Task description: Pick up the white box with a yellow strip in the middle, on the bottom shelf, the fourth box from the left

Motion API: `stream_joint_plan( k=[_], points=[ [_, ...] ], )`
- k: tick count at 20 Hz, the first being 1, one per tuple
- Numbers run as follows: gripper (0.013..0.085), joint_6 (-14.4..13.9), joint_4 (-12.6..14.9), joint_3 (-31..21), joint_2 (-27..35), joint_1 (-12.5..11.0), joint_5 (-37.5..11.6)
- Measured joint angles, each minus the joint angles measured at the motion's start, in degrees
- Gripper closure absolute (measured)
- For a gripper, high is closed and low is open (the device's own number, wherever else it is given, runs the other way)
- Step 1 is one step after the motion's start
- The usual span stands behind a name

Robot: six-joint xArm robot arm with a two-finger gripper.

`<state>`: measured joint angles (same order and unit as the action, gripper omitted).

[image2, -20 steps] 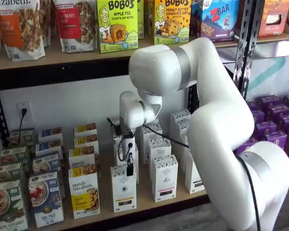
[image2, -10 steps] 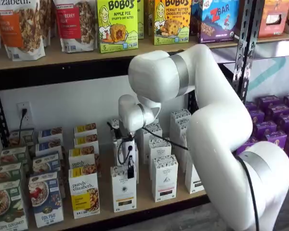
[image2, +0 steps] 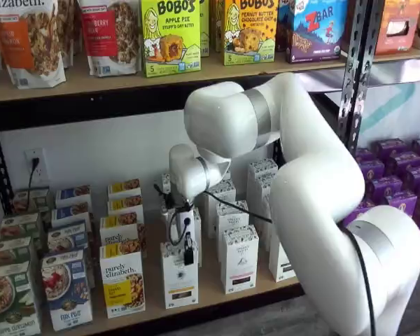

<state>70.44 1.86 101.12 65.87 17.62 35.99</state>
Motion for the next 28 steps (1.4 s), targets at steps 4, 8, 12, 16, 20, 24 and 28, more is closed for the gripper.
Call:
stream_joint_plan(
  k=[4,8,12,16,20,24,28],
  points=[
    [0.0130,-0.02,-0.21,1.29,1.28,0.17,0.05],
    [0.0130,-0.32,0.30,2.39,2.36,0.07,-0.67],
    [0.0210,0.24,-0.18,3.82,3.23,-0.12,0.27],
    [0.0250,0.02,0.12,5.01,3.86,-0.15,1.62],
    [0.0250,0.11,-0.02,5.23,4.01,-0.11,1.91],
    [0.0370,0.43,-0.53,5.29,3.99,-0.03,2.15],
    [0.0410,-0.04,-0.13,4.68,3.51,0.12,2.25]
  ],
)
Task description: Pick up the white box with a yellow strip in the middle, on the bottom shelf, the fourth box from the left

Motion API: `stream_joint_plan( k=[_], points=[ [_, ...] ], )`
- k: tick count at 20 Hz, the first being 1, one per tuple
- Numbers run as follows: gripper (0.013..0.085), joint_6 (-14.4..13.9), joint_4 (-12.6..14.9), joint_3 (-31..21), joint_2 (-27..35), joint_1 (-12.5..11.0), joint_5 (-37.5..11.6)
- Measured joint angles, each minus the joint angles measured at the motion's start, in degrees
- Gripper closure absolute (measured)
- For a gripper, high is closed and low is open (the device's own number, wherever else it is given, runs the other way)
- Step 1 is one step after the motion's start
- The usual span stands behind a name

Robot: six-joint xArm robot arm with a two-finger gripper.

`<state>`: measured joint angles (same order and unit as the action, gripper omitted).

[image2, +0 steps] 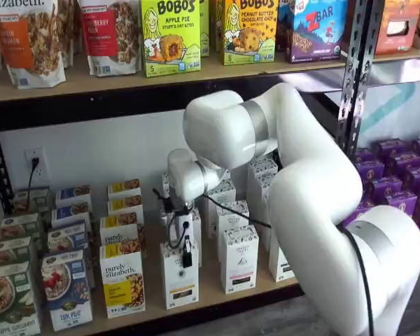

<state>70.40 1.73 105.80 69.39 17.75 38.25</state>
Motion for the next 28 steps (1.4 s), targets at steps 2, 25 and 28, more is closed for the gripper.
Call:
stream_joint_plan(
  k=[2,25,28],
  points=[
    [0.0410,-0.23,0.14,-1.09,-0.72,0.12,-0.31],
    [0.0530,-3.36,0.31,-20.10,-13.40,3.04,-4.97],
    [0.0530,-5.63,1.65,-25.30,-16.88,4.11,-6.70]
  ],
)
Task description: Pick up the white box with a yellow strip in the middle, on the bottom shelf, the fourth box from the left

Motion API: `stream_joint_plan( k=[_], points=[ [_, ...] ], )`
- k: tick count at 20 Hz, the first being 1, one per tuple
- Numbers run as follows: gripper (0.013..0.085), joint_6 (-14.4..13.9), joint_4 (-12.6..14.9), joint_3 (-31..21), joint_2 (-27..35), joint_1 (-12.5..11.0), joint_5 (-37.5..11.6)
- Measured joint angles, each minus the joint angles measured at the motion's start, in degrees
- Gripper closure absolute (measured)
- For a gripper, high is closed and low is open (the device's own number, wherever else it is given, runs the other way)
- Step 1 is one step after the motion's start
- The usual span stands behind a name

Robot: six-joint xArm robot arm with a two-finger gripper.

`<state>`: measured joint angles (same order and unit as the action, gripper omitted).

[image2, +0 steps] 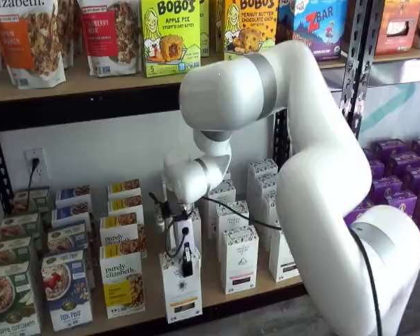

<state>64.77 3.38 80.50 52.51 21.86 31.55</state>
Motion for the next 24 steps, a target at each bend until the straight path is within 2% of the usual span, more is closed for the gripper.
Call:
stream_joint_plan(
  k=[5,10,14,16,18,21,24],
  points=[
    [0.0530,-3.36,2.75,-8.35,-5.88,0.88,-3.37],
    [0.0530,-5.09,5.25,-16.42,-12.80,0.30,-5.18],
    [0.0530,-3.26,3.96,-21.05,-18.05,-0.35,-4.60],
    [0.0530,-3.45,4.51,-23.07,-20.65,-0.62,-3.79],
    [0.0530,-2.97,4.16,-24.30,-22.43,-0.76,-2.95],
    [0.0530,-0.92,2.05,-25.86,-25.19,-0.94,-0.94],
    [0.0530,-0.88,2.27,-26.61,-26.49,-1.15,-0.07]
  ],
)
